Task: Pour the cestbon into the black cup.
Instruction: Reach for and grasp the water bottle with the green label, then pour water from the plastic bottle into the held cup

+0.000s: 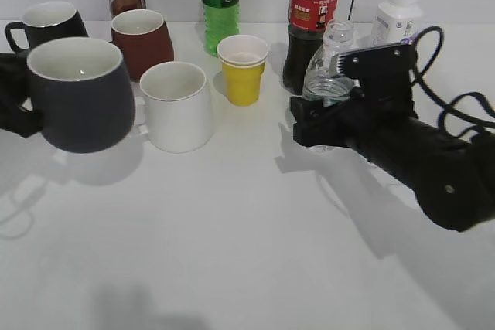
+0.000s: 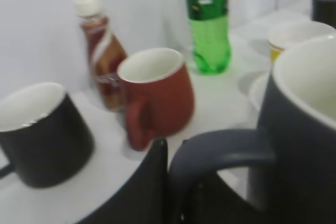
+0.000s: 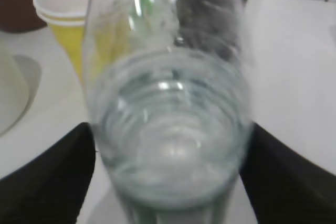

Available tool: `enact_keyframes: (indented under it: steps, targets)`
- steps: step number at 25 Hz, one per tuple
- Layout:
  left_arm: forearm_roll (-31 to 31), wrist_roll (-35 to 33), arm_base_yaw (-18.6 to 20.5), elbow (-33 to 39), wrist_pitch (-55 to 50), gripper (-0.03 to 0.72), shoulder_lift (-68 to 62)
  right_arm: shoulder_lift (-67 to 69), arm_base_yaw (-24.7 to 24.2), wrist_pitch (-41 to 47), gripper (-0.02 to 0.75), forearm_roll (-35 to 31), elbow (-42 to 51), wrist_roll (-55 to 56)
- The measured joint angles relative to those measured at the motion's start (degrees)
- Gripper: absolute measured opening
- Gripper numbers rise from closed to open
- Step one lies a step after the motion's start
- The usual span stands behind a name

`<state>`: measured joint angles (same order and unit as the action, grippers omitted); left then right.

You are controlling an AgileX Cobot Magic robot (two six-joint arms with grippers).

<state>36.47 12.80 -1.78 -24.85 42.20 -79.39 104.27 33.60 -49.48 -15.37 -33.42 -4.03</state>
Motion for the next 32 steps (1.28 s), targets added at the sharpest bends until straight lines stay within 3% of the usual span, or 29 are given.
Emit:
enact_keyframes:
  steps: [3, 6, 12, 20, 26, 32]
  targets:
    - [-0.53, 0.22, -2.91, 0.0, -1.64, 0.038, 0.08, 3.48, 0.0, -0.07, 0.596, -0.32, -3.11, 0.12]
    - [-0.66, 1.87, -5.03, 0.0, -1.76, 0.038, 0.08, 4.99, 0.0, -0.69, 0.461, -1.1, -3.85, -0.32]
    - [-0.82, 2.95, -9.2, 0.0, -1.98, 0.038, 0.08, 0.92, 0.0, 3.38, 0.461, 0.38, -3.75, -5.34]
    - [-1.09, 2.95, -18.11, 0.0, -2.03, 0.038, 0.08, -13.3, -0.05, 15.82, 0.461, 12.22, -3.68, -11.99]
    - [-2.16, 2.95, -22.43, 0.0, -3.11, 0.038, 0.08, -18.01, -0.05, 19.46, 0.461, 29.24, -3.68, -14.02]
    - [-2.49, 2.95, -26.07, 0.0, -3.48, 0.038, 0.08, -18.16, -0.05, 20.67, 0.461, 34.78, -3.68, -16.57]
